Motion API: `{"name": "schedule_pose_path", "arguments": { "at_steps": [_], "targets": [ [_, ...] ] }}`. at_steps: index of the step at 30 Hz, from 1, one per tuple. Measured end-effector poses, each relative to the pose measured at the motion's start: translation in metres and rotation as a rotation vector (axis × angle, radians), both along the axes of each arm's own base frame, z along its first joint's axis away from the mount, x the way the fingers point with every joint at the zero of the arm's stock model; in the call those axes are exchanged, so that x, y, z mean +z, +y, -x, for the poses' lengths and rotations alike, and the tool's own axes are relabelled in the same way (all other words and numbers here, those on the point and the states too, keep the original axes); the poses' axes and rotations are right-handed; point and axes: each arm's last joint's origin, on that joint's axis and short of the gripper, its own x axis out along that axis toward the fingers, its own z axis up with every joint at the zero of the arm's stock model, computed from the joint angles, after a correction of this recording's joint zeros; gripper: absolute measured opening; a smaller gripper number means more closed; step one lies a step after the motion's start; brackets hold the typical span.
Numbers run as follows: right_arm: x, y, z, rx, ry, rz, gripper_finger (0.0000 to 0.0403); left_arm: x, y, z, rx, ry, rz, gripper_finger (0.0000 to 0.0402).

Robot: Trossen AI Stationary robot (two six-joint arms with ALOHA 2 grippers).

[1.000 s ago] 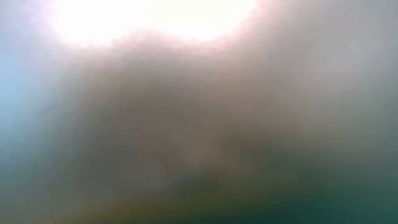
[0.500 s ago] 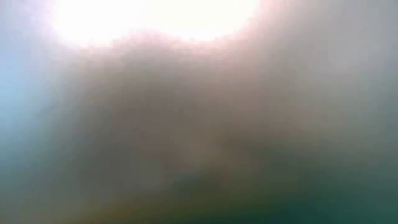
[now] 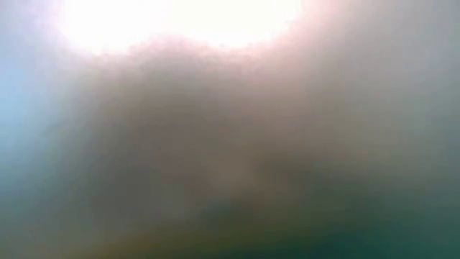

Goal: Sort Maruchan noodles
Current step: Put the red noodle pack into the orange bin

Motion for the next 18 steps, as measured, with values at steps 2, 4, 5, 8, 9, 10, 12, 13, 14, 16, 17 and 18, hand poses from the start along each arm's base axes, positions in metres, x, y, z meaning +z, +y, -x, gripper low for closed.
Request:
{"name": "schedule_pose_path", "arguments": {
  "at_steps": [2,4,5,8,9,10,12,13,14,16,17,18],
  "targets": [
    [-0.0038,-0.0004,0.0007,-0.011,-0.035,0.005,0.0222,-0.0002,0.0000,0.0001,0.000,0.001,0.000,0.0125],
    [-0.0070,-0.0017,0.0021,-0.020,-0.047,0.011,0.0222,-0.0002,0.0000,0.0001,0.000,0.001,0.000,0.0125],
    [-0.0090,-0.0016,0.0031,-0.023,-0.049,0.011,0.0222,-0.0002,0.0000,0.0001,0.000,0.001,0.000,0.0125],
    [-0.0115,-0.0017,0.0034,-0.032,-0.068,0.013,0.0222,-0.0002,0.0000,0.0001,0.000,0.001,0.000,0.0125],
    [-0.0114,-0.0019,0.0028,-0.033,-0.078,0.016,0.0222,-0.0003,0.0000,0.0001,0.000,0.001,0.000,0.0125],
    [-0.0108,-0.0024,0.0019,-0.039,-0.086,0.024,0.0222,-0.0003,0.0000,0.0001,0.000,0.001,0.000,0.0125],
    [-0.0104,-0.0030,0.0015,-0.052,-0.087,0.036,0.0222,-0.0003,0.0000,0.0001,0.000,-0.001,0.000,0.0125],
    [-0.0108,-0.0030,0.0016,-0.055,-0.085,0.037,0.0222,-0.0002,0.0000,0.0000,0.000,-0.001,0.000,0.0125],
    [-0.0106,-0.0031,0.0015,-0.061,-0.086,0.037,0.0222,-0.0003,0.0000,0.0000,0.000,-0.001,0.000,0.0125],
    [-0.0107,-0.0032,0.0015,-0.066,-0.085,0.037,0.0222,-0.0004,0.0000,0.0001,0.000,-0.002,0.000,0.0125],
    [-0.0108,-0.0032,0.0015,-0.066,-0.084,0.038,0.0222,-0.0004,0.0000,0.0000,0.000,-0.002,0.000,0.0125],
    [-0.0109,-0.0032,0.0015,-0.066,-0.083,0.038,0.0222,-0.0002,0.0000,-0.0001,0.000,-0.004,0.000,0.0125]
  ]
}}
